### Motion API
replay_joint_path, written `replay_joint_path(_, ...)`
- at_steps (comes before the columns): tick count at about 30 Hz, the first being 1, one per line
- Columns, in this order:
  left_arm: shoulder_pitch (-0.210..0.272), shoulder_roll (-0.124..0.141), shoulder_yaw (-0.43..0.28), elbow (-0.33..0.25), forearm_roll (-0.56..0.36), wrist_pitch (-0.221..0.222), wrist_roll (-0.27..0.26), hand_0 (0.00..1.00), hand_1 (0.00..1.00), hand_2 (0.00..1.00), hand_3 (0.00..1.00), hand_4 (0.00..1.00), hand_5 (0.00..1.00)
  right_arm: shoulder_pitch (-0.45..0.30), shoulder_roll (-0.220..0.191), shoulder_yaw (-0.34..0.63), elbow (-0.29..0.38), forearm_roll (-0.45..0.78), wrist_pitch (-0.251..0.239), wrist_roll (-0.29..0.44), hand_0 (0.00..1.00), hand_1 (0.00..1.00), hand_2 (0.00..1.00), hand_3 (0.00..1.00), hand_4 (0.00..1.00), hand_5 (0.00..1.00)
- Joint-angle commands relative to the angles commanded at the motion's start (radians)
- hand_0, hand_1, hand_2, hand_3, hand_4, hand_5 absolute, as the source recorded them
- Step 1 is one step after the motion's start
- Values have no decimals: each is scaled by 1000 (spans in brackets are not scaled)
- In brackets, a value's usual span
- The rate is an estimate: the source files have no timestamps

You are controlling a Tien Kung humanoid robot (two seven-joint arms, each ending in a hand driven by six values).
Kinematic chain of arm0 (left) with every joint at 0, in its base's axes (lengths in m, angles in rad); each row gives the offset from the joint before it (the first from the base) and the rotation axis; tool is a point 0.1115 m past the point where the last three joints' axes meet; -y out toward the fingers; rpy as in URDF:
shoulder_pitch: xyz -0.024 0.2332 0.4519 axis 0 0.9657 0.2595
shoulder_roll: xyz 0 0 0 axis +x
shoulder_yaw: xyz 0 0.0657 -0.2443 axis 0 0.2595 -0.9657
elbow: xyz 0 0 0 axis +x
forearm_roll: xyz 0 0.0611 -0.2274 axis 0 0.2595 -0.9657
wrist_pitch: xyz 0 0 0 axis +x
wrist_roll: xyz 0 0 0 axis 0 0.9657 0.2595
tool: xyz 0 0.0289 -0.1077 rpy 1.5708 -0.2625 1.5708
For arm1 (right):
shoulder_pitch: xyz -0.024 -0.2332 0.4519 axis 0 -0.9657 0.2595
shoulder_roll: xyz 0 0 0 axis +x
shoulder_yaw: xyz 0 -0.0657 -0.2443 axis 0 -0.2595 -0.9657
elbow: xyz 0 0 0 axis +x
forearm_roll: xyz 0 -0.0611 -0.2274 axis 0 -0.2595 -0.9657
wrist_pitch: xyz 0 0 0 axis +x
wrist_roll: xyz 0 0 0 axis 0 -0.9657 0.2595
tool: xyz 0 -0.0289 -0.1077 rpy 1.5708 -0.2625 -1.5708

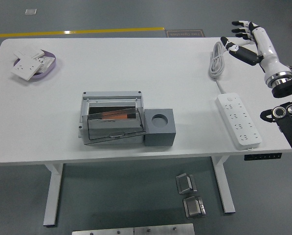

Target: Pick up the cylinder from the cube,place it in the box,flap close box

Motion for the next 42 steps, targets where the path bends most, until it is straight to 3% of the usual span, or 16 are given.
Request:
replay_joint_path(9, -2, 0, 2, 0, -4, 1, 0, 597, 636, 549, 552, 629, 295, -73, 28, 56, -11, 135, -67, 116, 829, 742, 747, 803, 766, 493)
replay_joint_path(10, -2, 0, 1, 0, -3, 0, 0, 597, 636, 549, 551, 629, 295, -78, 30, 58, -12, 142, -70, 122, 819, 730, 729, 741, 749, 470)
replay_joint_path(42, -1, 6, -17, 0, 15, 5, 1, 597, 636, 548, 551, 627, 298, -136, 31, 180, 30, 167, -110, 144, 821, 729, 725, 709, 711, 419)
